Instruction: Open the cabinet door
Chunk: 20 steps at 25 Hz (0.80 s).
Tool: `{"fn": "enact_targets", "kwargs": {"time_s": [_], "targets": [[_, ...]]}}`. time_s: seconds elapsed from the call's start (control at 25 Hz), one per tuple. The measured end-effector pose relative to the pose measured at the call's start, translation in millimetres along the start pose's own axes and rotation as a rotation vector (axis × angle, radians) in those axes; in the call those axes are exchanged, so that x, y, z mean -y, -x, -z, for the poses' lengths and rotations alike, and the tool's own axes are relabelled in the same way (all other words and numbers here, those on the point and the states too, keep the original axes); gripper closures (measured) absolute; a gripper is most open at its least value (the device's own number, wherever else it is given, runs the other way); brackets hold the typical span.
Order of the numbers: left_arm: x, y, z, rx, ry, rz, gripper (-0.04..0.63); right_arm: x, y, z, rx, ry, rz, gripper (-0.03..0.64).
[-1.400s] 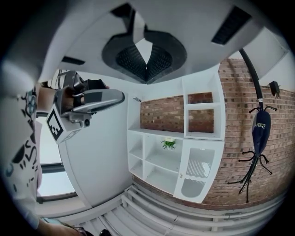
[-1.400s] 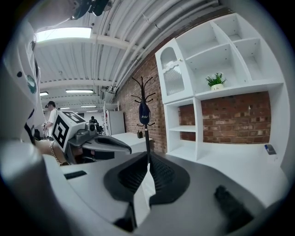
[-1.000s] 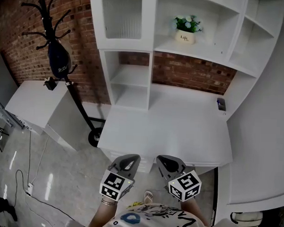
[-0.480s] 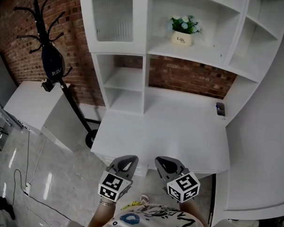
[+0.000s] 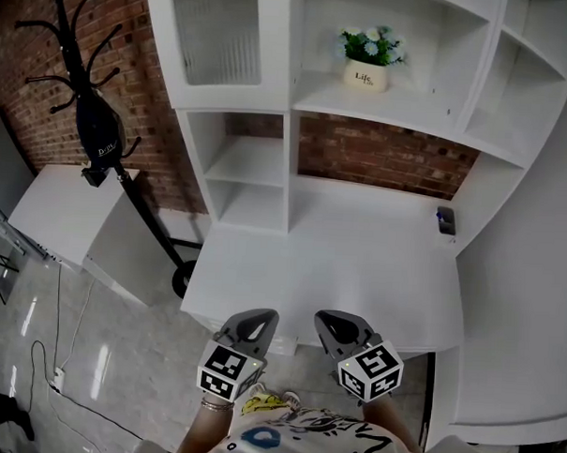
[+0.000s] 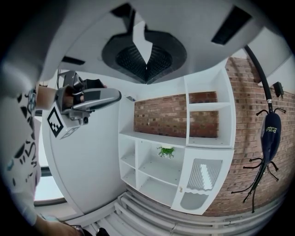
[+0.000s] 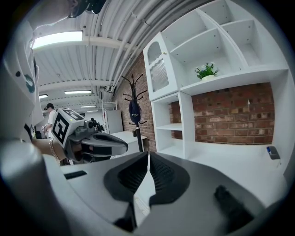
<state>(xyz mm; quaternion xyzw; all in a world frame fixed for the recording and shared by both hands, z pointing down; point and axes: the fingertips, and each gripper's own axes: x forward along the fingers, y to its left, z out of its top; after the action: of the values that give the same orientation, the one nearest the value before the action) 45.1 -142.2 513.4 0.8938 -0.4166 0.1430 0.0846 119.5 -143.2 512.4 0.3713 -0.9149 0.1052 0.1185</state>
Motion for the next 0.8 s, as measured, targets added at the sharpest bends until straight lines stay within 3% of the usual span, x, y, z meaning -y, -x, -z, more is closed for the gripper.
{"fn": "enact_targets", "kwargs": {"time_s": [0.48, 0.8], "targets": [[-45, -38, -23, 0.02, -0.015, 0.05, 0.581, 23, -49, -23, -0.001, -0.014, 0.006, 0.588], [-85, -55, -53, 0.05, -0.055, 0.078, 0.581, 58, -79, -52, 0.032, -0.006, 0.085, 0.588]]}}
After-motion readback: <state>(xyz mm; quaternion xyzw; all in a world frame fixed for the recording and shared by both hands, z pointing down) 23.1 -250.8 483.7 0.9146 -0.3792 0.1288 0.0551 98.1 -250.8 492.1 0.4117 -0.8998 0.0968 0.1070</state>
